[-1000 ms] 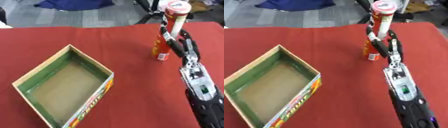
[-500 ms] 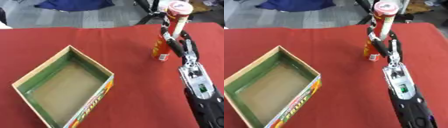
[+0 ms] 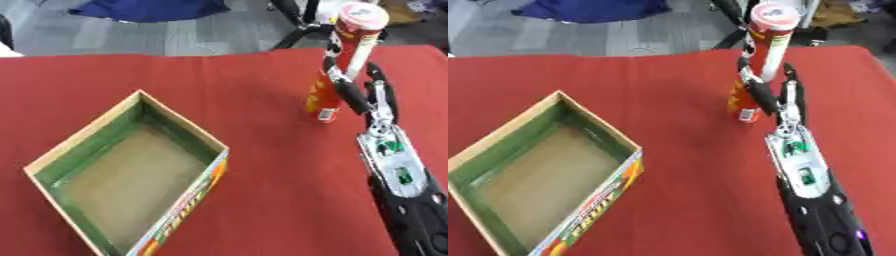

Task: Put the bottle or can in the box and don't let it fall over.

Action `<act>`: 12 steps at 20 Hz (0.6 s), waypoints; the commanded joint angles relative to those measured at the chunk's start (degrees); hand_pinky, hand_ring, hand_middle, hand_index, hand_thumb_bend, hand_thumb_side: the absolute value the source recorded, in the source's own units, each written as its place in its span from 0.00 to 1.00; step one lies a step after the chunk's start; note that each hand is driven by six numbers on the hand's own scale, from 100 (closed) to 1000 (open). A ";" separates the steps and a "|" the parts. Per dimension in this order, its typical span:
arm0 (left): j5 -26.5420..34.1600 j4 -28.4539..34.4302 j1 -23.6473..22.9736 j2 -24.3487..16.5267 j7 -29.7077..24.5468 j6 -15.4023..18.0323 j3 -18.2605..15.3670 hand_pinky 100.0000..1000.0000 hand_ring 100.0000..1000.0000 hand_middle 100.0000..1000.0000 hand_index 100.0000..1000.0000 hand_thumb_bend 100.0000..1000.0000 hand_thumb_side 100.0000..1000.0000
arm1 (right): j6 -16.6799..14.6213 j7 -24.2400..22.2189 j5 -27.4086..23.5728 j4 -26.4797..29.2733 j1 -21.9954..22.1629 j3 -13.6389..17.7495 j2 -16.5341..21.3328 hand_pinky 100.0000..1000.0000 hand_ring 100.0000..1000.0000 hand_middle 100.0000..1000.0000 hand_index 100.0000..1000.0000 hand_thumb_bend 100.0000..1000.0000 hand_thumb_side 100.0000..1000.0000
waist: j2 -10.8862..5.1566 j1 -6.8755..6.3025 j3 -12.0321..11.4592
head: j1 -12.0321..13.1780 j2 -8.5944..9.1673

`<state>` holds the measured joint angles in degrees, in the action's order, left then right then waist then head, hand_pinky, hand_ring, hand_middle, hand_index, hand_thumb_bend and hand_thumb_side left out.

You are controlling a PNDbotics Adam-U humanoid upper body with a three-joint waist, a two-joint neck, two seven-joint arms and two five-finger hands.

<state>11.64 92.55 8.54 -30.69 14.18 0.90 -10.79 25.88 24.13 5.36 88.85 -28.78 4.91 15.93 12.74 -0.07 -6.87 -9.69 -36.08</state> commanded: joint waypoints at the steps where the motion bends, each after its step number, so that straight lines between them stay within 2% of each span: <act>1: -0.07 1.06 0.56 -1.07 -0.20 0.05 -0.35 0.81 0.85 0.76 0.78 0.15 0.88 | -0.03 0.34 0.16 0.48 -1.14 0.42 0.92 0.86 1.00 1.00 1.00 0.48 0.58 | -0.56 -0.13 -0.12 | 0.00 1.02; 12: -0.16 1.12 0.59 -0.95 -0.39 0.08 -0.32 0.81 0.85 0.76 0.78 0.14 0.89 | -0.22 -0.33 0.58 0.07 -2.45 0.30 1.00 0.86 1.00 1.00 1.00 0.48 0.60 | -0.16 -0.10 -0.25 | -0.05 1.48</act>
<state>11.57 92.56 8.54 -30.64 13.96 0.86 -10.78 25.74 23.95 5.46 88.53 -30.24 4.91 15.93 13.18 0.03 -7.05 -9.69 -35.40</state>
